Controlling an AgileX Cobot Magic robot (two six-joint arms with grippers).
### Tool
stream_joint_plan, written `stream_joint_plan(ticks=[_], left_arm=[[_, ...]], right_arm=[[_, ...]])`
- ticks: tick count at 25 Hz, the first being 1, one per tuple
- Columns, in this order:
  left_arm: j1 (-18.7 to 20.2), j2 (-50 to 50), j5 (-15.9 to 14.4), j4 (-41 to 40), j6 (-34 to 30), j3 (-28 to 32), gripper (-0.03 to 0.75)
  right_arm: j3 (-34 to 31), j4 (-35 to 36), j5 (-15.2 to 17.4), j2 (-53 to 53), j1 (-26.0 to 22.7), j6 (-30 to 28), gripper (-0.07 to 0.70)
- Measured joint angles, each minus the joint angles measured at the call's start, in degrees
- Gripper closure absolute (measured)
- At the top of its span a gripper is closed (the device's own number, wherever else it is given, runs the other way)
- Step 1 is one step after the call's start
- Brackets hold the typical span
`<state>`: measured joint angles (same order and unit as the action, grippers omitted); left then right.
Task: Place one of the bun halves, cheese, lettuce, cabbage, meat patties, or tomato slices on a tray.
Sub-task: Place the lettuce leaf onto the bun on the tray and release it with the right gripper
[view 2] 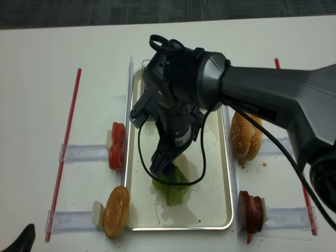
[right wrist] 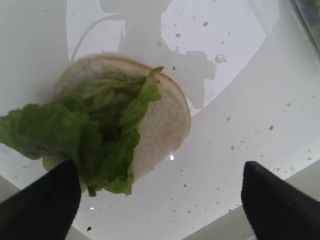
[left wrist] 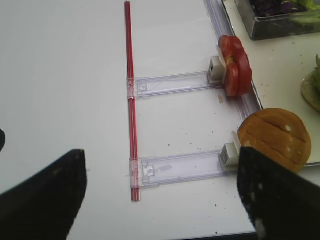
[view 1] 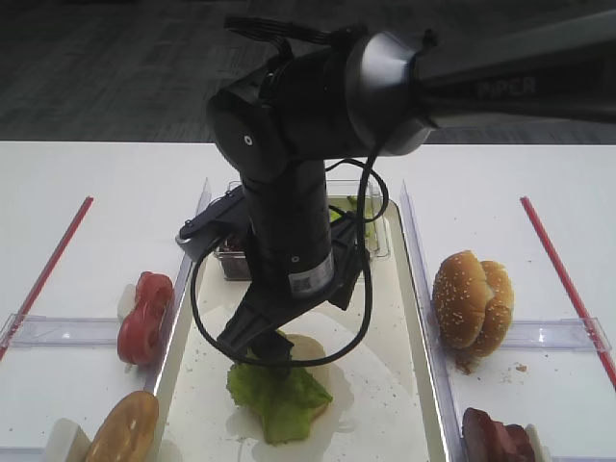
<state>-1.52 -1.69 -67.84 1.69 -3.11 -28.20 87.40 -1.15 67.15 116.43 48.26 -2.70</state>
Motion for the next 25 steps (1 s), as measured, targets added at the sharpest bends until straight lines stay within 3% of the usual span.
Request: stream_joint_plan(ticks=[18,25], left_arm=[[0.0,0.0,0.0,0.0,0.0,0.0,0.151],[0.0,0.0,0.0,0.0,0.0,0.0,0.151]], right_arm=[[0.0,0.0,0.22,0.0,0.0,1.13,-0.031],[0.0,1.15,0.22,0.0,-0.11,1.31,0.015]])
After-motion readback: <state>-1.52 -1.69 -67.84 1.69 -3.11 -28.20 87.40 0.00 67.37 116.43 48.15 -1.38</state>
